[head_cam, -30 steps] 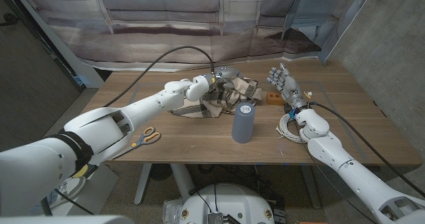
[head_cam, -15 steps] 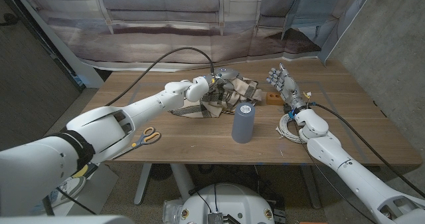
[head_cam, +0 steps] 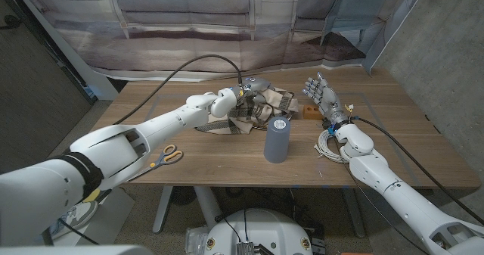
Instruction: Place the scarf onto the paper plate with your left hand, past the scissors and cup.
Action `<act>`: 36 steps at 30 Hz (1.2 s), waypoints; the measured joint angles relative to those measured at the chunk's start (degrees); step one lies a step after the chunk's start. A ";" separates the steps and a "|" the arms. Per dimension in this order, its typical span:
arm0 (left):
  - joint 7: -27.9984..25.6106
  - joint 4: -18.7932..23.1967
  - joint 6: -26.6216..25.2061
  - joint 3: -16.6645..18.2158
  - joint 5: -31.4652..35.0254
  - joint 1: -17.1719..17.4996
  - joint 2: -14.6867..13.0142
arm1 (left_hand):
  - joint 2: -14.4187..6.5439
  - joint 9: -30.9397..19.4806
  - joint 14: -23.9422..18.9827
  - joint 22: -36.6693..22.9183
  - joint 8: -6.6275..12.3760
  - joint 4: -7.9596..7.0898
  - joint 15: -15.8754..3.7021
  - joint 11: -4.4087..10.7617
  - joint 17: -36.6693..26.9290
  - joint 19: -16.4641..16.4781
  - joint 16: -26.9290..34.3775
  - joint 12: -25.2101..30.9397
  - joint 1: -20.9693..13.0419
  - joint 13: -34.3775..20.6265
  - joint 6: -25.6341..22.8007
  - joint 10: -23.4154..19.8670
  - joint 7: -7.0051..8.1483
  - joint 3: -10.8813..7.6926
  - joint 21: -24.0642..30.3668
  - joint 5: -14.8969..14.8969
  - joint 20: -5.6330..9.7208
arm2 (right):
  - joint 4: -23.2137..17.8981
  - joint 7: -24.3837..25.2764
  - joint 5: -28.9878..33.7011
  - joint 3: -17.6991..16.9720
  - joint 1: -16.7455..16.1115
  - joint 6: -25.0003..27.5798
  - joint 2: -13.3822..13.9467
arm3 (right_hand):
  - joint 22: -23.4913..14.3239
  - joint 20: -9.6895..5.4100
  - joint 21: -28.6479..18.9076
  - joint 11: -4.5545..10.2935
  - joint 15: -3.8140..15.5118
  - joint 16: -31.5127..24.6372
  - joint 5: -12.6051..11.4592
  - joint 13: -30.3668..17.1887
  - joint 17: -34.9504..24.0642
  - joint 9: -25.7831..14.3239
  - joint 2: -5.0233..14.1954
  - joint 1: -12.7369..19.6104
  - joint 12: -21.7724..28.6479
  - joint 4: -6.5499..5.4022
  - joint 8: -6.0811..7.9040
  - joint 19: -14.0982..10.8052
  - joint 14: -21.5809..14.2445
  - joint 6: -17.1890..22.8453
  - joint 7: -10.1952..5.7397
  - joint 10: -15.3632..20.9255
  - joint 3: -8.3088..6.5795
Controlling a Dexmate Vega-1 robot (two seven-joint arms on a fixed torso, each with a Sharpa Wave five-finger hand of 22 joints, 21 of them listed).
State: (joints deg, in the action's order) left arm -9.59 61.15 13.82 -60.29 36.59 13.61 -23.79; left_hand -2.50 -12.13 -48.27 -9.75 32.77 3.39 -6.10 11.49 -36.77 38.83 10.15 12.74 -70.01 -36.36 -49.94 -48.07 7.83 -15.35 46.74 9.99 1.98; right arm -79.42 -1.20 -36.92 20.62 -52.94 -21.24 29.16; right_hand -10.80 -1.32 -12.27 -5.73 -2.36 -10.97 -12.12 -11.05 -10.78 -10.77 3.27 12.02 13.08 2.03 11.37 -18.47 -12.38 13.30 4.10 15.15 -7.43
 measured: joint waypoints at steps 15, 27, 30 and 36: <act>1.24 2.78 -0.77 1.20 -0.06 1.32 -1.70 | 2.57 0.01 3.45 -0.01 -0.17 -3.07 1.16 0.26 5.32 -2.74 0.27 -1.94 6.84 2.95 0.41 1.80 0.38 2.77 -2.90 0.44 -1.55 | -0.16 -0.02 0.22 0.26 0.00 0.05 -0.03 | 0.00 0.00 0.00 0.00 0.00 0.00 0.00 0.00 0.00 0.00 0.00 0.00 0.00 0.24 0.00 0.00 0.00 0.00 0.00 0.00 0.24; 1.88 4.16 -0.78 1.84 -0.16 1.79 -2.47 | 4.63 1.47 8.21 -0.01 -3.56 -5.68 2.14 0.09 8.30 -5.66 0.28 -2.42 11.45 5.48 2.40 6.88 1.49 4.43 -6.14 1.77 -3.84 | -0.21 0.00 0.36 0.36 0.00 0.14 -0.10 | 0.00 0.00 -0.02 0.00 0.00 0.00 0.00 0.00 0.00 0.00 0.00 0.00 0.00 0.24 0.00 0.00 0.00 0.00 0.00 0.00 0.24; 1.88 4.47 -0.78 1.97 -0.16 1.87 -2.64 | 4.75 1.48 9.21 -0.26 -3.99 -5.99 2.38 0.15 8.85 -6.58 0.28 -2.42 12.34 5.83 2.99 7.41 1.69 4.74 -6.83 2.02 -4.34 | -0.21 0.02 0.39 0.36 0.00 0.17 -0.10 | 0.00 0.00 -0.03 0.00 0.00 0.00 0.00 0.00 0.00 0.00 0.00 0.00 0.00 0.24 0.00 0.00 0.00 0.00 0.00 0.00 0.24; 2.96 4.90 -1.24 2.19 0.03 1.97 -2.84 | 5.04 1.48 10.36 -0.27 -5.10 -6.39 2.43 0.10 9.43 -7.80 0.28 -2.42 12.71 6.37 3.70 8.12 1.79 5.14 -7.77 2.49 -4.94 | -0.28 0.12 0.49 0.55 0.07 0.27 -0.14 | 0.01 0.00 -0.03 0.00 0.00 0.00 0.00 0.00 0.00 0.00 0.00 0.00 0.00 0.24 0.00 0.01 0.00 0.00 0.00 0.00 0.24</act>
State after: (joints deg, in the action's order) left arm -6.63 66.05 12.58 -58.10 36.62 15.58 -26.63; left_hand 2.54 -10.65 -37.91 -10.02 27.67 -3.00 -3.68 11.58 -27.34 31.04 10.43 10.32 -57.30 -29.99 -46.25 -39.95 9.62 -10.21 38.98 12.48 -2.96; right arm -79.70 -1.07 -36.43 21.17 -52.87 -20.97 29.02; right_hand -10.79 -1.33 -12.30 -5.73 -2.36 -10.97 -12.12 -11.04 -10.78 -10.77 3.27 12.02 13.08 2.27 11.37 -18.47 -12.38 13.30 4.10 15.15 -7.19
